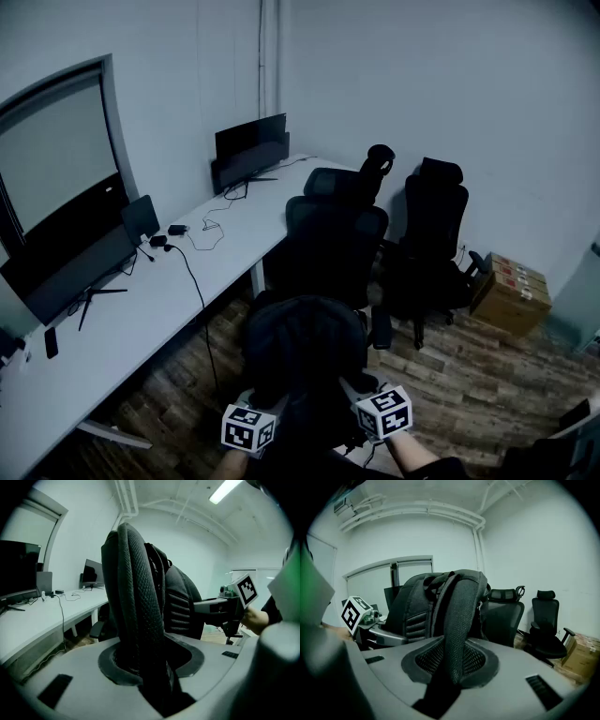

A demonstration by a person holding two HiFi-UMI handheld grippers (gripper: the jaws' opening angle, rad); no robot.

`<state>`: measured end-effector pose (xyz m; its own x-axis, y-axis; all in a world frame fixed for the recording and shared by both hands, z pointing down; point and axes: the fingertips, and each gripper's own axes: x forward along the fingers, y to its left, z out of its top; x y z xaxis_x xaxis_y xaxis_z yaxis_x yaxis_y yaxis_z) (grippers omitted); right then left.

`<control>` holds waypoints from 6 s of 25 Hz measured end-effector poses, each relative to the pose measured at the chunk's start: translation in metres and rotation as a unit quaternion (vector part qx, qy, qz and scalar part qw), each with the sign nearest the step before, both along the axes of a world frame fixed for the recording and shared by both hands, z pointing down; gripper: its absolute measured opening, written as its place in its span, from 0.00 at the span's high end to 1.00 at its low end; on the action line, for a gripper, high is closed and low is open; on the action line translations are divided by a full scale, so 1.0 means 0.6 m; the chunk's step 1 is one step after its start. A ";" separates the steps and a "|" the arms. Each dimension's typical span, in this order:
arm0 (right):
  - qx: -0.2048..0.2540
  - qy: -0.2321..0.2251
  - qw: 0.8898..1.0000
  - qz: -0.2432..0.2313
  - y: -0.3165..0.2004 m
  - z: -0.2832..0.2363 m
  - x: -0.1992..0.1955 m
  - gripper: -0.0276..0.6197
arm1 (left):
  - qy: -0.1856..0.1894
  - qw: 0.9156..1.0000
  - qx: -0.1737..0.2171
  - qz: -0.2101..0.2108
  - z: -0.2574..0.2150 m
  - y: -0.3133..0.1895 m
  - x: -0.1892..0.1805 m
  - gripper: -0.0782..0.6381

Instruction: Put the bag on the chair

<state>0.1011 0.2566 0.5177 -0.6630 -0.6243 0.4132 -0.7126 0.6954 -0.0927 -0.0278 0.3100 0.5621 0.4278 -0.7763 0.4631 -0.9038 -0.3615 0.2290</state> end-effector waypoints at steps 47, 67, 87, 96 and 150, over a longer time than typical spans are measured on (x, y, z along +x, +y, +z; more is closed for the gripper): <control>-0.048 0.003 0.997 -0.064 -0.420 0.057 0.071 0.78 | 0.003 0.997 -0.035 -0.069 0.047 -0.391 0.084 0.65; -0.075 -0.001 0.991 0.110 -0.536 0.063 -0.066 0.78 | 0.005 0.993 -0.058 0.099 0.054 -0.577 -0.083 0.65; -0.081 0.008 0.991 0.108 -0.675 0.087 -0.118 0.78 | 0.012 0.993 -0.061 0.095 0.082 -0.713 -0.135 0.65; -0.092 0.015 0.994 0.059 -0.816 0.113 -0.085 0.78 | 0.021 0.996 -0.076 0.046 0.104 -0.825 -0.097 0.65; -0.181 0.055 0.982 -0.022 -1.223 0.503 -0.118 0.77 | 0.015 0.982 -0.179 -0.052 0.470 -1.164 -0.130 0.56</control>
<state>0.0300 -0.4771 0.8192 -0.6254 -0.3956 0.6726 -0.7019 0.6618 -0.2634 -0.1061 -0.3885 0.8439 0.3723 -0.6069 0.7022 -0.9224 -0.1584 0.3522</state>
